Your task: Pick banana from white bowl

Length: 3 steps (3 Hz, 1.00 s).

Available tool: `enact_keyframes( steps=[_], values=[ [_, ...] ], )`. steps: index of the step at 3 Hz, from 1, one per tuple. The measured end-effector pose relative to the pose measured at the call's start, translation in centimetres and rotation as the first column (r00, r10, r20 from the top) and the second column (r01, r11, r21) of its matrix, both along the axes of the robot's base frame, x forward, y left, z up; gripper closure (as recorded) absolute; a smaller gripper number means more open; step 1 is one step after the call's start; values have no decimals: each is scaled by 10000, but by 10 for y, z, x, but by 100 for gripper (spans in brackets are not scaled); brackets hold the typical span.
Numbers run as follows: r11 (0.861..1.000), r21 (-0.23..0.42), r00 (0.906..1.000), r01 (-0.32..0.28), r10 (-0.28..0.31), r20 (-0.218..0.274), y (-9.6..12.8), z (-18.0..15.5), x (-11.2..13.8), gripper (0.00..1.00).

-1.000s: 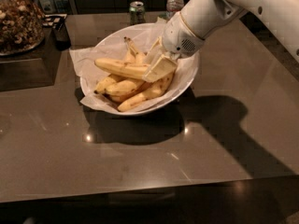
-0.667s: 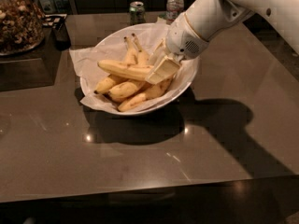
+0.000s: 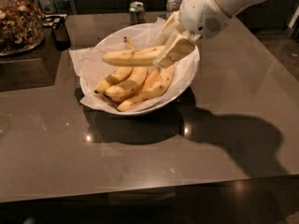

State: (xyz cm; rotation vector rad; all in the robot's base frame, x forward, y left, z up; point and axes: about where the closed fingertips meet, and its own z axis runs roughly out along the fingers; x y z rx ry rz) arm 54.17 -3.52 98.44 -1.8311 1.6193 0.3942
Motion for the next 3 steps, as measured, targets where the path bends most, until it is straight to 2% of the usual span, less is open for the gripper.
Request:
enact_keyframes(
  steps=[1,2,3],
  values=[
    [9950,487,9941,-873,839,695,-4,41,-18,100],
    [9784,1428,9854,-1496,1356,1033,-11,66,-44,100],
    [9526,2524,9833,-1700,1472,1070,-22,73,-72,100]
  ],
)
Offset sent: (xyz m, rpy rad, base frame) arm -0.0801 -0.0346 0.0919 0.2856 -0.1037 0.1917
